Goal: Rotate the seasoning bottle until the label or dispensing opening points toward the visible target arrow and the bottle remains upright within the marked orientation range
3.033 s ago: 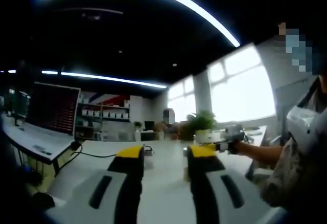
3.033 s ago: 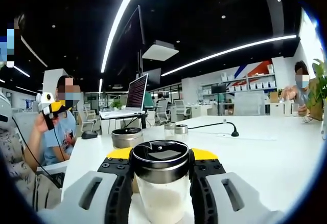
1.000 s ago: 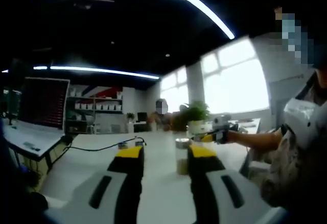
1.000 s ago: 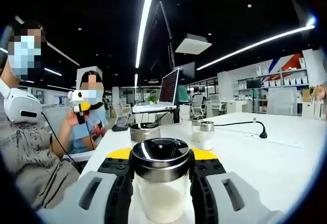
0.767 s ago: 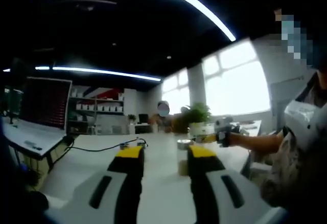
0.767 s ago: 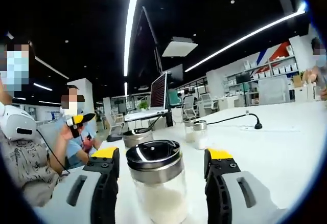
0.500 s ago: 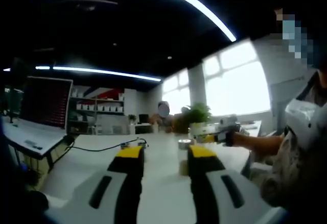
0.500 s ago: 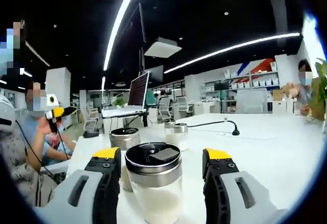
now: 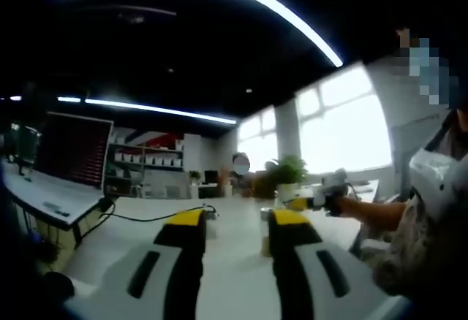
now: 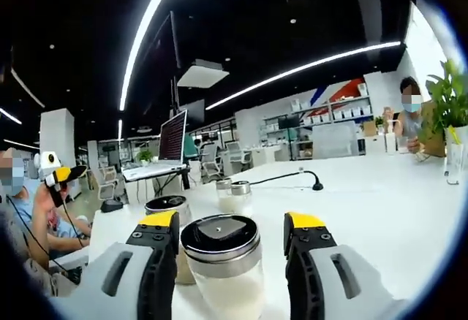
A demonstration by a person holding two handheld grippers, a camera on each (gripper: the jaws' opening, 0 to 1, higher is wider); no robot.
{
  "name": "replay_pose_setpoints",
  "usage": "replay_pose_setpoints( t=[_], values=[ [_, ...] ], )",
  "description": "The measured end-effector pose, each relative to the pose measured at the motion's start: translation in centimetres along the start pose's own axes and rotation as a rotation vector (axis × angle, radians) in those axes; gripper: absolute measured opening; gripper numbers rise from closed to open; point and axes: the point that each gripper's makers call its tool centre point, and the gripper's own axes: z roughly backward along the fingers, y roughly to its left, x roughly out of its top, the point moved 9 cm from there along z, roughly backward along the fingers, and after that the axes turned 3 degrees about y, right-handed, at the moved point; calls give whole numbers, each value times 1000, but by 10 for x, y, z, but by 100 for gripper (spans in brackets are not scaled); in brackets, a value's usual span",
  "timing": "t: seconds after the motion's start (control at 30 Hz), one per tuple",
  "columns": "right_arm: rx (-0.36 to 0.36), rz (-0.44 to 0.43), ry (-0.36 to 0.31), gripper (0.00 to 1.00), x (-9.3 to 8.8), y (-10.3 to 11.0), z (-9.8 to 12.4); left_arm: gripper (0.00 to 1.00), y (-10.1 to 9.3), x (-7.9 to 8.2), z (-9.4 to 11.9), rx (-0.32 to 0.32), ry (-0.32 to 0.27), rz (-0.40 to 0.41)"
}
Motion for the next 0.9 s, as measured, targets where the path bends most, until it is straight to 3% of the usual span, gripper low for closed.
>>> replay_pose_setpoints(
  t=[0.2,0.43,0.9],
  values=[
    [39,-24,-3,44,-1,4,-3,36,1,0,1,4,-4,2],
    [46,16,12,43,-1,6,-2,36,3,1,4,12,-15,9],
    [142,40,21,42,-2,4,-2,36,-1,-2,0,-8,1,4]
  ],
)
